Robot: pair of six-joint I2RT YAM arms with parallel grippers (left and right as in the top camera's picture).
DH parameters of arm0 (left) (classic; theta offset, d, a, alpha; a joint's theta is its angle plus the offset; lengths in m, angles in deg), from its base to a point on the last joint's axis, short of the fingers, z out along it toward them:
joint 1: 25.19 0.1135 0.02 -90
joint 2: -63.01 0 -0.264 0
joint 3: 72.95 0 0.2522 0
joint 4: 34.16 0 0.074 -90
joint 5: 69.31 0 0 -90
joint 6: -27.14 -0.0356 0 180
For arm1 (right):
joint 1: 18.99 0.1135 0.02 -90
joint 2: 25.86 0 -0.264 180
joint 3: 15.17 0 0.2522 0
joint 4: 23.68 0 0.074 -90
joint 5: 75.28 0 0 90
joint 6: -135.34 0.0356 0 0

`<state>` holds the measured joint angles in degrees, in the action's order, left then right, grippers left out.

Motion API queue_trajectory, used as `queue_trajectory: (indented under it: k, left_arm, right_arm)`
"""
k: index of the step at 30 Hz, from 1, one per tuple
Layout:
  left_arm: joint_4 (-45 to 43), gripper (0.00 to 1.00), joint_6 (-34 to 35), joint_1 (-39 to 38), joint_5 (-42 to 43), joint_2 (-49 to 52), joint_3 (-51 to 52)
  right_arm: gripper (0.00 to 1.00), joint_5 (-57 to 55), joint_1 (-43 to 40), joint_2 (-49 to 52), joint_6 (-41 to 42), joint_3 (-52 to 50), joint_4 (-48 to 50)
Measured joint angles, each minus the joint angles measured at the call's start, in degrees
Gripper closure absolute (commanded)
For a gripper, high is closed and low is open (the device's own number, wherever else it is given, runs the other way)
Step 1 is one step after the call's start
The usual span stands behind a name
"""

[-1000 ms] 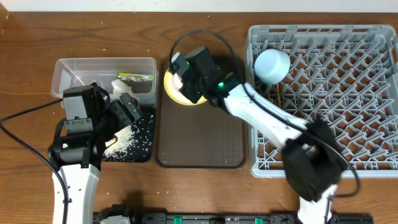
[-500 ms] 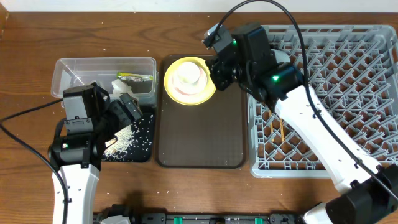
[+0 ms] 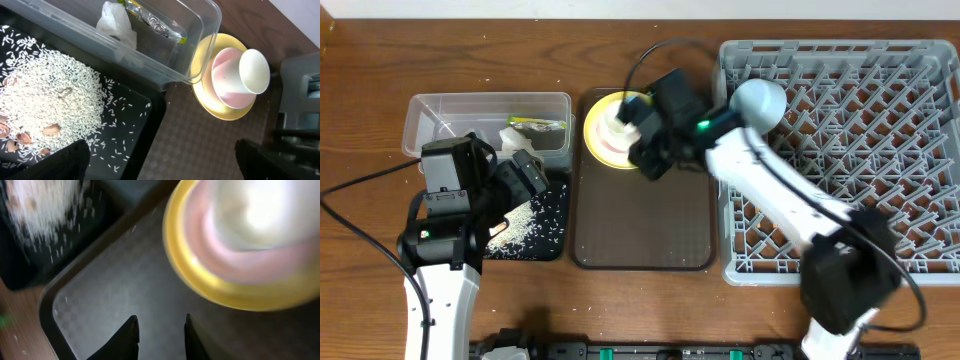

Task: Sort waste into correct bins and load items into the dishwasher rack
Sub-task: 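Close the right gripper on the yellow plate rim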

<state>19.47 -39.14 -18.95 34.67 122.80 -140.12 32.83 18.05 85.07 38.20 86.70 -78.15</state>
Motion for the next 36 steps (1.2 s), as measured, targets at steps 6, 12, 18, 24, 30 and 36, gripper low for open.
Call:
queue_trajectory:
  k: [6, 12, 18, 24, 30, 36]
  left_arm:
    - [0.0, 0.04, 0.0, 0.0, 0.0, 0.0, 0.0]
    - [0.0, 0.04, 0.0, 0.0, 0.0, 0.0, 0.0]
    - [0.0, 0.04, 0.0, 0.0, 0.0, 0.0, 0.0]
    - [0.0, 0.04, 0.0, 0.0, 0.0, 0.0, 0.0]
    - [0.0, 0.04, 0.0, 0.0, 0.0, 0.0, 0.0]
    - [0.0, 0.04, 0.0, 0.0, 0.0, 0.0, 0.0]
  right_arm:
    - [0.75, -6.2, 5.3, 4.9, -4.5, 0.0, 1.3]
    - [0.76, -12.7, 7.6, 7.6, -6.0, 0.0, 3.8]
    - [0.76, -15.2, 7.6, 8.2, -6.4, 0.0, 6.0]
    - [0.76, -15.6, 7.6, 10.5, -6.6, 0.0, 7.3]
    - [0.76, -17.7, 7.6, 11.5, -7.1, 0.0, 8.8]
    - [0.76, -19.4, 7.4, 11.5, -7.3, 0.0, 10.0]
